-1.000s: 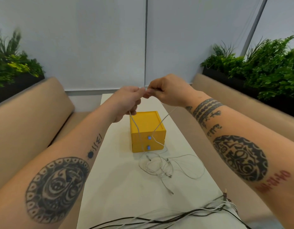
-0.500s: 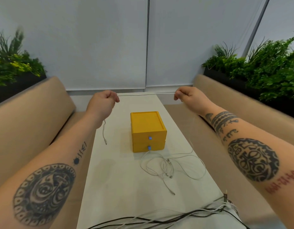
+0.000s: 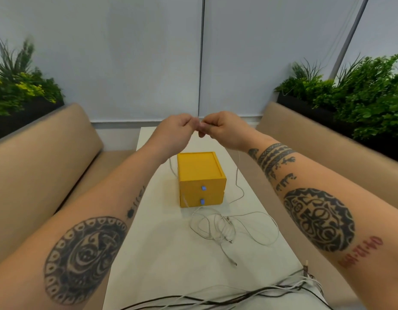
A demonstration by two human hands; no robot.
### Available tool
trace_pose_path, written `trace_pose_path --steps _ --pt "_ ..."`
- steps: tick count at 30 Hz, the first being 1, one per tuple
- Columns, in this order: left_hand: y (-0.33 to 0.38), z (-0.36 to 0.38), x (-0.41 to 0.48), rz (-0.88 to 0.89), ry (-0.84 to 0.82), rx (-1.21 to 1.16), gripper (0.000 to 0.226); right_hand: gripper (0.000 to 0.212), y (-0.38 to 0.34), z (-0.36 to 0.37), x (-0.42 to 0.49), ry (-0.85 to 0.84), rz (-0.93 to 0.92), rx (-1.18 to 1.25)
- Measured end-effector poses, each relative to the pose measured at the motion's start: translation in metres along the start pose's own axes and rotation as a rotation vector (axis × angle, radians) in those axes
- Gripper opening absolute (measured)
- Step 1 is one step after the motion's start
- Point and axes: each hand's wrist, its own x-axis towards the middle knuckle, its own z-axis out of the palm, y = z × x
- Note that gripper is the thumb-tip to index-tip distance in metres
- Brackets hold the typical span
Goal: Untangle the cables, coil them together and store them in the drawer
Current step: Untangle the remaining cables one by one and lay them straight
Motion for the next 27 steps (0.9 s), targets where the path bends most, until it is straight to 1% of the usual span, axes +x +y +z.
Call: trace_pose_path --steps 3,5,9,12,14,16,19,22,24,26,27 --pt "-0.014 -0.015 0.003 0.013 0.036 0.185 0.028 0.031 0.009 -0.007 -0.005 -0.031 0.009 -0.012" --pt "-0.030 -0.027 0.004 0.000 0.102 0.266 0.030 0.032 0.017 -0.010 -0.010 -0.033 0.027 -0.034" --pt "-0.065 -0.045 0.000 -0.059 0.249 0.297 0.028 0.031 0.035 -0.018 -0.017 -0.001 0.044 -0.101" --pt "-0.091 -0.055 -0.009 -0.152 0.319 0.242 0.027 0.028 0.056 -0.030 -0.021 0.051 0.083 -0.134" --pt "-0.106 -0.059 -0.014 -0.215 0.308 0.192 0.028 0.029 0.069 -0.038 -0.025 0.095 0.120 -0.141" --pt "-0.118 -0.058 -0.020 -0.260 0.255 0.167 0.030 0.030 0.074 -0.042 -0.027 0.130 0.143 -0.134" --pt "-0.127 -0.049 -0.027 -0.319 0.183 0.090 0.031 0.027 0.065 -0.041 -0.022 0.187 0.098 -0.102" --pt "-0.112 -0.035 -0.031 -0.352 0.049 -0.027 0.033 0.025 0.044 -0.037 -0.015 0.193 0.021 -0.095" --pt "-0.089 -0.027 -0.031 -0.320 -0.008 0.056 0.044 0.025 0.031 -0.033 -0.009 0.172 -0.027 -0.096" --pt "-0.066 -0.018 -0.026 -0.252 0.031 0.184 0.053 0.026 0.019 -0.029 -0.006 0.145 -0.067 -0.107" --pt "-0.055 -0.013 -0.022 -0.211 0.066 0.201 0.056 0.026 0.015 -0.027 -0.004 0.133 -0.086 -0.116"
